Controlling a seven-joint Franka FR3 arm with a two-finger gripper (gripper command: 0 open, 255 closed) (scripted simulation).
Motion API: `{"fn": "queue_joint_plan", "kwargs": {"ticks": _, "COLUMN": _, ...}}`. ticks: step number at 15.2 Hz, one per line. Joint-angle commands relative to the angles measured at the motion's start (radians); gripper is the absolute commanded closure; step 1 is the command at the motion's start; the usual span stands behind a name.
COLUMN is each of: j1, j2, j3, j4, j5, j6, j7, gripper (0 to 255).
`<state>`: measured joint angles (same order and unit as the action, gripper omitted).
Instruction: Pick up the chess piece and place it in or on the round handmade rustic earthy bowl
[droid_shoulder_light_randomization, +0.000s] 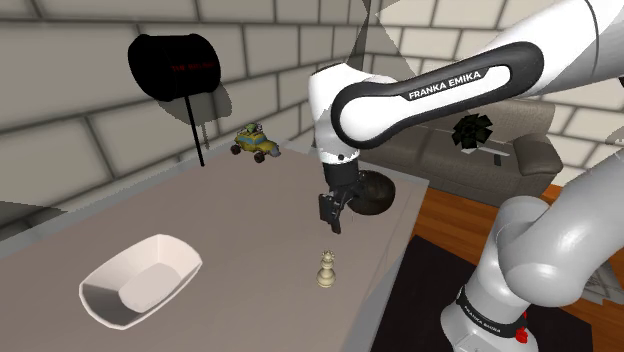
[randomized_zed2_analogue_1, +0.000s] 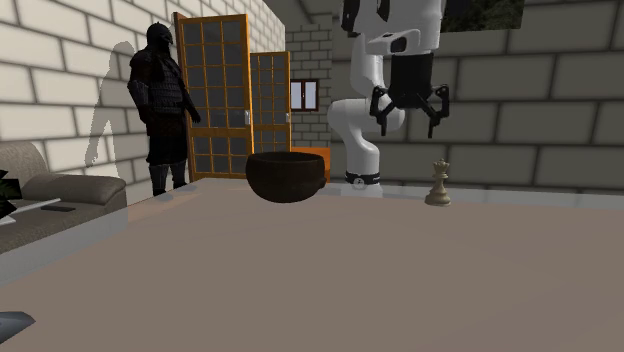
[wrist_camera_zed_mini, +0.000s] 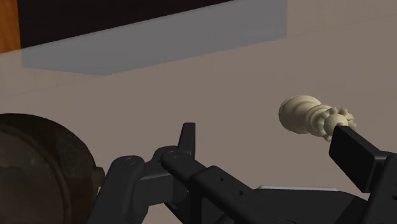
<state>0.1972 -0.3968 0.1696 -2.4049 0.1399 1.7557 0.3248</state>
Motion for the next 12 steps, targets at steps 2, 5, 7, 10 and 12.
{"fn": "queue_joint_plan", "kwargs": {"ticks": 2, "j1": 0.029, "j2": 0.094, "j3": 0.040, "j4": 0.032, "j5": 0.028, "j6": 0.052, "j7": 0.027, "gripper": 0}}
{"fn": "queue_joint_plan", "kwargs": {"ticks": 5, "j1": 0.054, "j2": 0.188, "j3": 0.076, "j4": 0.072, "j5": 0.047, "j6": 0.097, "j7": 0.050, "gripper": 0}}
{"fn": "queue_joint_plan", "kwargs": {"ticks": 7, "j1": 0.058, "j2": 0.199, "j3": 0.080, "j4": 0.064, "j5": 0.050, "j6": 0.115, "j7": 0.052, "gripper": 0}}
{"fn": "queue_joint_plan", "kwargs": {"ticks": 10, "j1": 0.062, "j2": 0.205, "j3": 0.085, "j4": 0.029, "j5": 0.055, "j6": 0.157, "j7": 0.051, "gripper": 0}}
{"fn": "queue_joint_plan", "kwargs": {"ticks": 12, "j1": 0.064, "j2": 0.211, "j3": 0.088, "j4": 0.007, "j5": 0.058, "j6": 0.185, "j7": 0.050, "gripper": 0}}
